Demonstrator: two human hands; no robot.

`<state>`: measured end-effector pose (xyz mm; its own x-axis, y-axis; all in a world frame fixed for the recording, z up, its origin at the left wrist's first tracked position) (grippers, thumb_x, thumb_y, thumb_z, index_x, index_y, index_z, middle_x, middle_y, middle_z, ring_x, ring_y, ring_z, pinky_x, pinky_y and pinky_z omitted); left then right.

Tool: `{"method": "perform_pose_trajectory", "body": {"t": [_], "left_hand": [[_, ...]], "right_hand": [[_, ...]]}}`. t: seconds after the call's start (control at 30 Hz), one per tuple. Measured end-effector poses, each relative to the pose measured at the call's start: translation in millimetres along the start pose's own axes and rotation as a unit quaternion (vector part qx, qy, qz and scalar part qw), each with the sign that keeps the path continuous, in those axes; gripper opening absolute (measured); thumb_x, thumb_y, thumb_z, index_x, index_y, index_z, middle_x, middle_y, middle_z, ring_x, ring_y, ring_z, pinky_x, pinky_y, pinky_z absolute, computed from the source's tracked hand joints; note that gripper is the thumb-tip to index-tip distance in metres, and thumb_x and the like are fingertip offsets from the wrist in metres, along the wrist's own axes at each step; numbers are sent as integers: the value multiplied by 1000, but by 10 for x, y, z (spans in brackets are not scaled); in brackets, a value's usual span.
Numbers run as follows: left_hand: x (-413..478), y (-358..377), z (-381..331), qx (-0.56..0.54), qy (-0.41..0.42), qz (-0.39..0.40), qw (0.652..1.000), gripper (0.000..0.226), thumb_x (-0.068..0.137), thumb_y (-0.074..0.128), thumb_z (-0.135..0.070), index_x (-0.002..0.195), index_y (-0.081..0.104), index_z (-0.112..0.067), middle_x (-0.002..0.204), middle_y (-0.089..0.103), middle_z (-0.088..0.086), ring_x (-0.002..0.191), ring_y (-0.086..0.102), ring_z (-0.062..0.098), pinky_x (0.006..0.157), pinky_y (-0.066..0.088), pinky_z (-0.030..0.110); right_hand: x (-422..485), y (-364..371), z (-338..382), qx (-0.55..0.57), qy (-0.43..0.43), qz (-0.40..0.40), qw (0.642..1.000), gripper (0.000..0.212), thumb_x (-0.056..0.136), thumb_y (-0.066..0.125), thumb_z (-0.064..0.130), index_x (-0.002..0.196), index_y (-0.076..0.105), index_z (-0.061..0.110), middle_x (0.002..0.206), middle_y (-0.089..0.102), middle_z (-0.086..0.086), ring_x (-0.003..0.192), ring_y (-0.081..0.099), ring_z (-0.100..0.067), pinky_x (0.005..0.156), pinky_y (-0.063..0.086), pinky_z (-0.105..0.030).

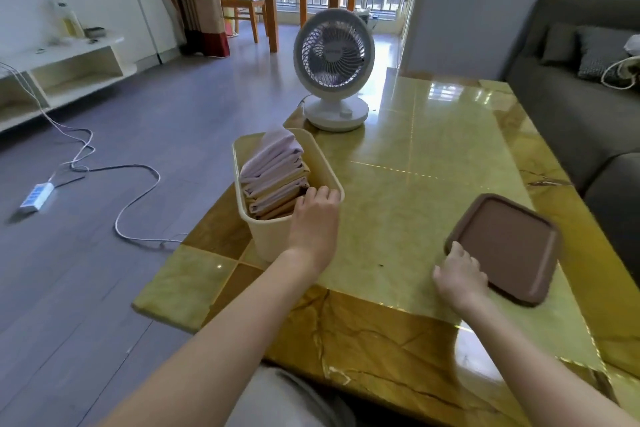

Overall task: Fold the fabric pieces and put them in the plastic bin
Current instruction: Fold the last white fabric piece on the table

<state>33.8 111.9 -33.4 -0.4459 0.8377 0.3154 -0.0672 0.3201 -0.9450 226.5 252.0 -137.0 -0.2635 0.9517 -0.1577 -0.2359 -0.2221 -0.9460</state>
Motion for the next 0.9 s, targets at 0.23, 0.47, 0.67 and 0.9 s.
{"method": "perform_pose_trajectory", "body": {"t": [0.23,0.47,0.67,0.9], "left_hand": [[-82,23,-306,-21,24,5,999,41,86,50,4,124,43,-11,123,48,6,117,43,22,98,36,30],[-189,-8,-357,20,26,3,999,45,87,49,1,129,41,-15,123,46,7,115,42,25,97,35,34],[-359,-60,-322,40,5,-2,999,47,88,50,-11,132,35,-17,128,40,10,119,37,28,101,31,39],[-562,-120,-328,22,-13,3,1000,52,90,47,-11,138,29,-14,133,37,12,124,34,28,107,26,38]], "right_hand": [[-455,66,305,84,-170,11,982,40,87,52,5,126,55,12,124,59,-6,117,51,-22,99,41,-29],[-915,195,458,144,-262,73,951,32,85,68,17,116,64,17,105,58,7,97,58,-8,91,51,-23],[-1280,278,490,-24,-316,77,945,62,81,63,51,137,43,31,125,46,6,117,40,-18,100,38,-33],[-1571,307,440,-65,-341,113,931,80,72,70,53,139,38,24,126,44,1,120,40,-18,95,43,-33]]}}
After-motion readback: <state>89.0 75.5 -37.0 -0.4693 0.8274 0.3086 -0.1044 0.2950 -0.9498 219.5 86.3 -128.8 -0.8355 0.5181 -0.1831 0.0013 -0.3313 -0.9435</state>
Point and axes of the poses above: each hand's wrist, its own x-axis towards the middle knuckle, its own y-axis out of the palm, z = x × y, the point moved 6 cm from there along x, towards the middle knuckle
